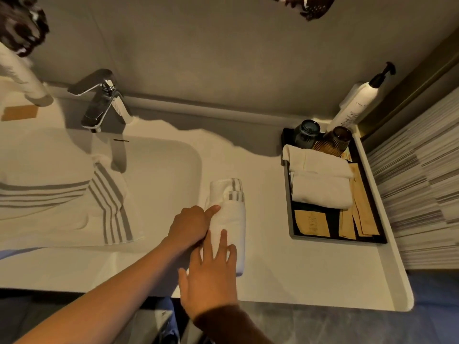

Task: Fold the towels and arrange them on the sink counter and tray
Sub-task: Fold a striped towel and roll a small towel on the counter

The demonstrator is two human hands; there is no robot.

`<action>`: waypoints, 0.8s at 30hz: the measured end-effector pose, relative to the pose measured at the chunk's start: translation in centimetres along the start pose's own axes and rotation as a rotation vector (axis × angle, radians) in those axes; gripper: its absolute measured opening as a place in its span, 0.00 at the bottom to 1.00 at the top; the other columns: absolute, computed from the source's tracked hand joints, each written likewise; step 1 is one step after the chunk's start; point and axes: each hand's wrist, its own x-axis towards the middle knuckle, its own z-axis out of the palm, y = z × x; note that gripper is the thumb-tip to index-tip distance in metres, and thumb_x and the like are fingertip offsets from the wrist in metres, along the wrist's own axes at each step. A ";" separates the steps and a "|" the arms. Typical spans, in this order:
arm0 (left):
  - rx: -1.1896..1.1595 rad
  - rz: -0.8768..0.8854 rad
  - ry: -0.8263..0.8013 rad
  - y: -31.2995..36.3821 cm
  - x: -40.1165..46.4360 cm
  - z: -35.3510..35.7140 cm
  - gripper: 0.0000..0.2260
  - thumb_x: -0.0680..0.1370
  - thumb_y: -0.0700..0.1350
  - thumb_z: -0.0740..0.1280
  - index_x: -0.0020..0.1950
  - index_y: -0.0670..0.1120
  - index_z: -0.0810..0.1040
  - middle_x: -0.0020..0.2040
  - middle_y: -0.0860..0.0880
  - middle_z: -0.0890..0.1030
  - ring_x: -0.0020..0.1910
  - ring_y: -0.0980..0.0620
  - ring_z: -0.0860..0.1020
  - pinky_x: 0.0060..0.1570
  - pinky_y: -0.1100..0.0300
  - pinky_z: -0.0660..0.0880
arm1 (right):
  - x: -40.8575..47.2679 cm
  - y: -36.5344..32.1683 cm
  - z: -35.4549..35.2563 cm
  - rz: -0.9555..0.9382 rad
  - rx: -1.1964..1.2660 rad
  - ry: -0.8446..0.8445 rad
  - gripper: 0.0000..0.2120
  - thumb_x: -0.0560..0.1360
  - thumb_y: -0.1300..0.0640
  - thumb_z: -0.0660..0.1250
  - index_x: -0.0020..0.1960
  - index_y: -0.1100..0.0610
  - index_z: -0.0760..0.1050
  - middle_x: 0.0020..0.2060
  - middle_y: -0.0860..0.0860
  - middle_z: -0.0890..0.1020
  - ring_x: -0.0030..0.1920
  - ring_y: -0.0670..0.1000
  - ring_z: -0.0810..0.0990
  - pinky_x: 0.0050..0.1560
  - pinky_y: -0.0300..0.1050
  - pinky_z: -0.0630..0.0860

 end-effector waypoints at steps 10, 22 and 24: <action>-0.103 -0.089 -0.162 0.0 1.5 -1.1 0.32 0.77 0.70 0.55 0.45 0.42 0.79 0.37 0.46 0.82 0.36 0.46 0.83 0.41 0.56 0.80 | 6.5 7.9 -1.5 0.675 1.075 -0.008 0.38 0.67 0.35 0.73 0.67 0.56 0.67 0.59 0.54 0.77 0.53 0.53 0.78 0.56 0.49 0.77; -0.128 -0.098 -0.166 -1.2 0.3 -0.8 0.33 0.76 0.72 0.51 0.52 0.44 0.77 0.50 0.45 0.81 0.42 0.48 0.78 0.41 0.56 0.72 | 6.5 5.3 -0.5 0.756 1.018 -0.038 0.41 0.65 0.38 0.76 0.68 0.57 0.66 0.59 0.53 0.78 0.57 0.55 0.79 0.58 0.49 0.76; -0.393 -0.137 -0.203 -1.4 -0.5 -1.4 0.34 0.74 0.74 0.56 0.50 0.44 0.79 0.49 0.44 0.83 0.43 0.47 0.81 0.46 0.56 0.77 | 7.1 5.9 -1.8 0.765 1.302 -0.117 0.33 0.67 0.43 0.77 0.63 0.60 0.73 0.55 0.55 0.80 0.52 0.55 0.80 0.52 0.48 0.77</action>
